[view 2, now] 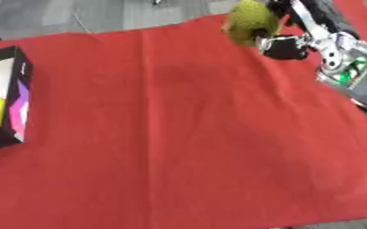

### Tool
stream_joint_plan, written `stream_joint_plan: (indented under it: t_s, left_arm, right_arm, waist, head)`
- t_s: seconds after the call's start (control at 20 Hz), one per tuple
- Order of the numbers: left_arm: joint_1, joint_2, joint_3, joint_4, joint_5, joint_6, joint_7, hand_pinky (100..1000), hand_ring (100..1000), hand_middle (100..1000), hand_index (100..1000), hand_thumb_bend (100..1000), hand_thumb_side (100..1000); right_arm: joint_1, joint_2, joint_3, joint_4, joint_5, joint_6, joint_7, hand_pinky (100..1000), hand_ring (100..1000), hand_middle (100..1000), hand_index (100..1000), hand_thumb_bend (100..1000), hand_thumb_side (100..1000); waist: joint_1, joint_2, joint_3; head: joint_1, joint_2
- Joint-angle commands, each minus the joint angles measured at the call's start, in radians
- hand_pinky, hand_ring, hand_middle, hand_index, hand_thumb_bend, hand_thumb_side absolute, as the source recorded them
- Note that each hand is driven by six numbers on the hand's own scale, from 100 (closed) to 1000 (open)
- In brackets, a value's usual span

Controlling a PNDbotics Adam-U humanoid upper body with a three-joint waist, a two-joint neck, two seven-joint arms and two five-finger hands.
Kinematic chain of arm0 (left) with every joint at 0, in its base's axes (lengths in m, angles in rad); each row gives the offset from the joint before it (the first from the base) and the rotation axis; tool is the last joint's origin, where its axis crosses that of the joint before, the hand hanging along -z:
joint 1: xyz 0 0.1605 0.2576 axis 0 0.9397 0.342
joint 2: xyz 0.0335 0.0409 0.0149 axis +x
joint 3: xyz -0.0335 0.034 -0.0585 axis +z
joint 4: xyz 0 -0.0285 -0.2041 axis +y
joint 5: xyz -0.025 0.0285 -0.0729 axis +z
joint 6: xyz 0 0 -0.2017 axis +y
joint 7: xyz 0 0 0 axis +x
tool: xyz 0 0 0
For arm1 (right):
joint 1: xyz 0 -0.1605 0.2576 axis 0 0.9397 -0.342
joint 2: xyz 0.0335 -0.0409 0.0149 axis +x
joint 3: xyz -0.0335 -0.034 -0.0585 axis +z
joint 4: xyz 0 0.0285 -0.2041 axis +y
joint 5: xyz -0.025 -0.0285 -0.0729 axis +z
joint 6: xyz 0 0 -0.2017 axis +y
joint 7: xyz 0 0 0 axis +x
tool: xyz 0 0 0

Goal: Pick up the objects with one hand, pass them to the other hand, and then place them into the box on the other side of the table.

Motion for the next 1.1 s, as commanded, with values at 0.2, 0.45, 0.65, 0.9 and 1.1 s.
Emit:
stream_joint_plan:
  t_s: [0.2,0.45,0.65,0.9,1.1]
  left_arm:
    - [-0.022,0.075,0.017,-0.005,0.009,-0.001,0.009,871,698,664,755,100,626]
    - [-0.043,0.094,0.007,-0.010,-0.011,-0.005,-0.010,864,697,662,752,100,618]
    - [-0.079,0.106,-0.015,-0.021,-0.042,-0.003,-0.037,854,698,662,752,100,606]
    - [-0.130,0.123,-0.061,-0.030,-0.090,0.008,-0.106,850,707,671,761,100,592]
    - [-0.174,0.126,-0.106,-0.032,-0.133,0.017,-0.194,845,711,674,769,100,579]
  right_arm:
    - [-0.087,0.044,0.032,-0.015,0.052,0.017,0.025,470,634,525,528,128,100]
    - [-0.144,0.132,0.074,-0.015,0.089,0.039,0.026,410,624,527,527,102,100]
    - [-0.176,0.187,0.109,-0.015,0.108,0.045,0.021,386,620,528,527,100,100]
    - [-0.200,0.231,0.146,-0.015,0.119,0.053,0.024,378,618,530,526,100,100]
    - [-0.214,0.263,0.173,-0.015,0.122,0.061,0.027,371,615,531,526,100,100]
  waist:
    - [-0.012,-0.071,-0.018]
    - [-0.014,-0.089,-0.034]
    - [-0.012,-0.099,-0.038]
    - [-0.011,-0.111,-0.041]
    - [-0.011,-0.119,-0.044]
  head:
    - [0.025,0.006]
    - [0.036,0.006]
    - [0.041,0.006]
    - [0.047,0.006]
    - [0.058,0.006]
